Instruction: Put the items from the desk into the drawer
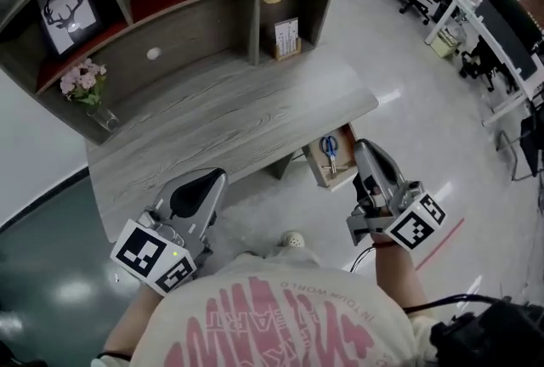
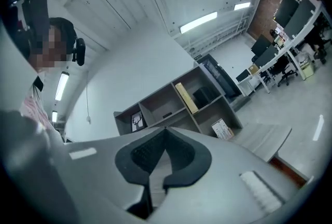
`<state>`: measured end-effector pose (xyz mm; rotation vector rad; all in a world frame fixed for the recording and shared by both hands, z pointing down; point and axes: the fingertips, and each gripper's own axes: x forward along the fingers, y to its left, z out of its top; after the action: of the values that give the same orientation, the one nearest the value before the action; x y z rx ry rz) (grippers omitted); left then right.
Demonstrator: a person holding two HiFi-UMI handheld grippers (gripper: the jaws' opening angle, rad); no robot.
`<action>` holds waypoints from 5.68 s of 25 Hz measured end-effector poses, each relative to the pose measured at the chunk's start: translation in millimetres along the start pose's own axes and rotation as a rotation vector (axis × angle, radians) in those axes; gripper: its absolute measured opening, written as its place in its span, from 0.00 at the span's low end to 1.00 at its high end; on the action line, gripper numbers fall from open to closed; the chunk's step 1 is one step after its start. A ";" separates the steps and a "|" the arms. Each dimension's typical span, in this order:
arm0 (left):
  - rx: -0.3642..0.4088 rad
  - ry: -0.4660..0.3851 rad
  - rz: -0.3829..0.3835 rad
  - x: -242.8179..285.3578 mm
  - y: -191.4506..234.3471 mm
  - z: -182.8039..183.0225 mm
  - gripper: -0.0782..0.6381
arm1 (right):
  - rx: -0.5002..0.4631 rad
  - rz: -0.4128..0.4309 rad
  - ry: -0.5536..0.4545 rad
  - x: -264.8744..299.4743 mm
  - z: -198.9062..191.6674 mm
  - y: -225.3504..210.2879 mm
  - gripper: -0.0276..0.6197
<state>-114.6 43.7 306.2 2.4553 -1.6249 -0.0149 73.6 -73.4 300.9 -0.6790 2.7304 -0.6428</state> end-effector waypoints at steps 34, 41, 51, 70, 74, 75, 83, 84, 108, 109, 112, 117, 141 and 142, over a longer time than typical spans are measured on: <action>-0.029 -0.015 0.063 -103.9 48.0 -14.7 0.14 | -0.082 0.042 0.104 52.7 -45.8 87.3 0.05; -0.059 -0.038 0.207 -117.6 97.4 -13.3 0.14 | -0.089 0.132 0.149 116.4 -45.4 78.9 0.05; -0.057 -0.075 0.421 -121.8 154.5 10.5 0.14 | -0.137 0.298 0.233 226.0 -40.2 70.7 0.05; -0.102 -0.068 0.768 -163.0 189.1 -4.3 0.14 | -0.473 0.361 0.301 381.3 11.1 55.4 0.05; -0.114 -0.062 0.816 -173.3 189.0 -10.9 0.14 | -0.498 0.352 0.322 413.9 18.6 48.4 0.08; -0.122 -0.064 0.827 -175.5 189.4 -12.3 0.14 | -0.504 0.354 0.330 422.1 19.7 47.0 0.09; -0.153 -0.072 0.889 -181.1 194.8 -17.2 0.14 | -0.604 0.305 0.428 476.6 17.7 26.7 0.18; -0.159 -0.075 0.887 -180.3 194.8 -18.8 0.14 | -0.613 0.296 0.442 481.9 17.0 24.1 0.19; -0.178 -0.085 0.873 -181.9 199.5 -27.2 0.14 | -0.533 0.092 0.787 515.7 -4.4 -0.1 0.31; -0.174 -0.087 0.872 -182.1 198.9 -25.8 0.14 | -0.551 0.080 0.781 516.2 -4.5 -0.3 0.29; -0.172 -0.088 0.878 -186.5 197.7 -26.0 0.14 | -0.602 0.056 0.779 518.7 -6.5 -0.4 0.26; -0.178 -0.090 0.889 -193.0 195.1 -30.0 0.14 | -0.551 0.057 0.815 526.4 -10.6 0.4 0.23; -0.162 -0.116 0.877 -205.5 187.6 -23.6 0.14 | -0.415 0.031 0.574 509.6 23.2 3.4 0.18; -0.159 -0.116 0.870 -205.4 187.3 -24.8 0.14 | -0.402 0.036 0.551 507.1 27.0 5.4 0.18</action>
<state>-363.7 164.3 341.7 1.4859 -2.4774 -0.1520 -354.7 -329.3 205.9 -0.5992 3.4296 -0.2983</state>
